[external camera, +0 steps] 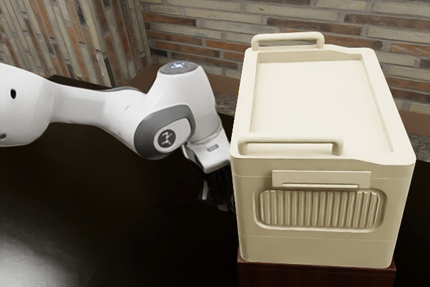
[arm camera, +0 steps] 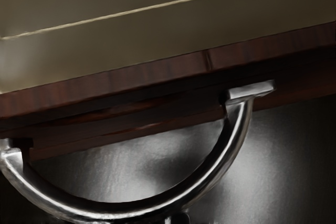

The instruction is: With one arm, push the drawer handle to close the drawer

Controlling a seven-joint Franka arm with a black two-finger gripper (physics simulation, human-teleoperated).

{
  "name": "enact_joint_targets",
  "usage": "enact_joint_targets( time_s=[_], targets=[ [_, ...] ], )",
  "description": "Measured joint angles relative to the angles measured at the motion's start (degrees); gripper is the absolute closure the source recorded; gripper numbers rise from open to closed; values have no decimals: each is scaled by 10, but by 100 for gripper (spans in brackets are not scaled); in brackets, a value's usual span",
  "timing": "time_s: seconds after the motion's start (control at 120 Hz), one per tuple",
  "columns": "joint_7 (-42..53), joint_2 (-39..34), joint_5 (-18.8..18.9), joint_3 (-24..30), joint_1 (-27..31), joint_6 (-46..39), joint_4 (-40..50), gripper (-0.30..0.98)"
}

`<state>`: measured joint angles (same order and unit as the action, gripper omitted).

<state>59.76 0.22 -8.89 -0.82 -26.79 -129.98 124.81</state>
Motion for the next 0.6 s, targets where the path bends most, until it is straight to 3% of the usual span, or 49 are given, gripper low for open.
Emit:
enact_joint_targets(
  time_s=[0.192,0.283,0.35,0.433,0.6],
  targets=[
    [2,-47,10,-107,-66,61,18,79],
    [-1,-71,40,-176,-11,116,-5,79],
    [-15,-69,73,-199,11,173,-79,75],
    [-40,-58,97,-198,25,233,-151,59],
    [-132,-58,115,-102,171,334,-259,28]
  ],
)
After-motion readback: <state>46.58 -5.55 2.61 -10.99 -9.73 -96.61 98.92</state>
